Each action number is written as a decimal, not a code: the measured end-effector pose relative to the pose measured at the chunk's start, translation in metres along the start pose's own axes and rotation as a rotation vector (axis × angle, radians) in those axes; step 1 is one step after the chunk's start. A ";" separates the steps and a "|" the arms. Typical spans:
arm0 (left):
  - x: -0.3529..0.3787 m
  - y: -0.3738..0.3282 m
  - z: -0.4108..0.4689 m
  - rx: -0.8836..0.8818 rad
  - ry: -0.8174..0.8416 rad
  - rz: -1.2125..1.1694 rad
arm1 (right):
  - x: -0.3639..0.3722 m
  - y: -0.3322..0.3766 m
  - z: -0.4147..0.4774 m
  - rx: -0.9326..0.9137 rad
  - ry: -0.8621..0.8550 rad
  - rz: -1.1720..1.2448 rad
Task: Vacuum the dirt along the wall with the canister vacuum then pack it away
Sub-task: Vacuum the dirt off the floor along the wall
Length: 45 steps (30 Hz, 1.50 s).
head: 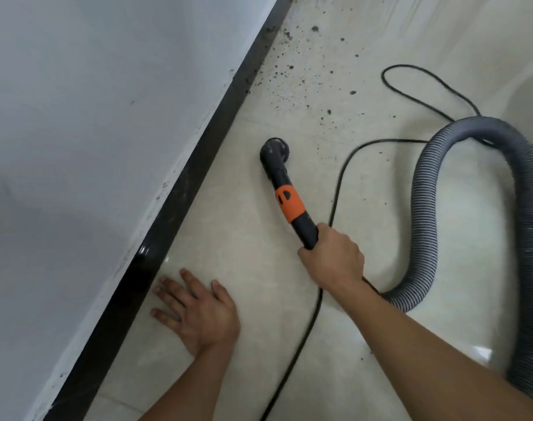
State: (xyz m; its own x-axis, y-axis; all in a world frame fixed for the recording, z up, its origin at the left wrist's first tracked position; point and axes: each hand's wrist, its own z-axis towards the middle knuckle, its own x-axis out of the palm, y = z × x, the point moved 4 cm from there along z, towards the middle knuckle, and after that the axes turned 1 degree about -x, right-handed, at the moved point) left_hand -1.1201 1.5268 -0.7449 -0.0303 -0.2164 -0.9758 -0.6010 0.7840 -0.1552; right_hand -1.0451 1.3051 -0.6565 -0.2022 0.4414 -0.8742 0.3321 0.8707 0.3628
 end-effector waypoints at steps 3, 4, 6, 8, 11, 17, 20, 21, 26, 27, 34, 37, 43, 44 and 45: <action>-0.003 0.000 0.000 -0.012 0.025 -0.016 | 0.005 -0.023 -0.056 0.003 0.052 -0.026; -0.004 0.001 0.002 -0.016 0.030 -0.017 | 0.009 -0.029 -0.072 -0.014 0.074 -0.038; -0.006 0.000 0.000 -0.009 0.036 -0.008 | 0.013 -0.048 -0.103 -0.025 0.090 -0.065; -0.008 -0.001 -0.002 -0.004 0.036 0.002 | 0.012 -0.072 -0.124 0.011 0.068 -0.088; -0.009 0.000 -0.006 0.015 0.027 0.016 | 0.002 -0.110 -0.137 0.116 0.005 -0.088; -0.005 -0.012 -0.014 0.040 0.022 -0.012 | -0.011 -0.122 -0.111 0.196 -0.089 0.018; -0.002 -0.018 -0.016 0.016 0.010 -0.013 | -0.009 -0.099 -0.080 0.162 -0.098 0.039; -0.001 -0.019 -0.016 0.015 0.004 -0.010 | -0.008 -0.092 -0.068 0.154 -0.104 0.051; 0.000 -0.017 -0.014 0.015 0.006 -0.006 | -0.017 -0.067 -0.014 0.194 -0.137 0.124; 0.000 -0.017 -0.014 0.015 0.012 -0.011 | -0.018 -0.063 -0.007 0.204 -0.143 0.141; 0.003 -0.015 -0.013 0.010 0.011 -0.032 | -0.007 -0.038 0.009 0.154 -0.111 0.103; 0.005 -0.015 -0.013 0.018 0.004 -0.046 | -0.033 -0.054 0.034 0.292 -0.170 0.153; 0.006 -0.014 -0.012 0.022 -0.008 -0.051 | -0.031 -0.043 0.061 0.186 -0.141 0.108; 0.006 -0.014 -0.012 0.021 -0.006 -0.045 | -0.030 -0.038 0.066 0.151 -0.127 0.078; 0.006 -0.014 -0.011 0.020 -0.004 -0.041 | -0.031 -0.035 0.073 0.138 -0.118 0.063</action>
State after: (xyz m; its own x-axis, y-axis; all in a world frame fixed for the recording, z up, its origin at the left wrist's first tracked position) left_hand -1.1209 1.5078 -0.7471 -0.0025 -0.2458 -0.9693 -0.5857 0.7860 -0.1978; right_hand -0.9827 1.2445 -0.6655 -0.0702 0.4584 -0.8860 0.4655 0.8005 0.3774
